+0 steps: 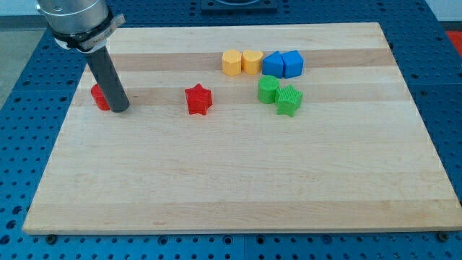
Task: Push the red star to the right of the red circle
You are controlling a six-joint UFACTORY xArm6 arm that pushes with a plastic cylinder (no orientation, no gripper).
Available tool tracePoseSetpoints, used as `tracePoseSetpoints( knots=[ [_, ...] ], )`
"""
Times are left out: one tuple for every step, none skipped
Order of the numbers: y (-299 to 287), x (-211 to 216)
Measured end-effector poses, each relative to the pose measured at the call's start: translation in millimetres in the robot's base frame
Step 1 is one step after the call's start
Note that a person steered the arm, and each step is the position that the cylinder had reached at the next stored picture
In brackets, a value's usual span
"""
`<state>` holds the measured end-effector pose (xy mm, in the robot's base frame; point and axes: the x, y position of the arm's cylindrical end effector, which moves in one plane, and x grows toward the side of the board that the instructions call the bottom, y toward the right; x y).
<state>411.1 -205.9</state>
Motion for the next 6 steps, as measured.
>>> tracePoseSetpoints(
  knots=[
    [32.9, 16.7],
    [76.9, 35.7],
    [135.9, 36.4],
    [184.7, 35.3],
    [192.4, 15.3],
    [183.3, -4.1]
  ],
)
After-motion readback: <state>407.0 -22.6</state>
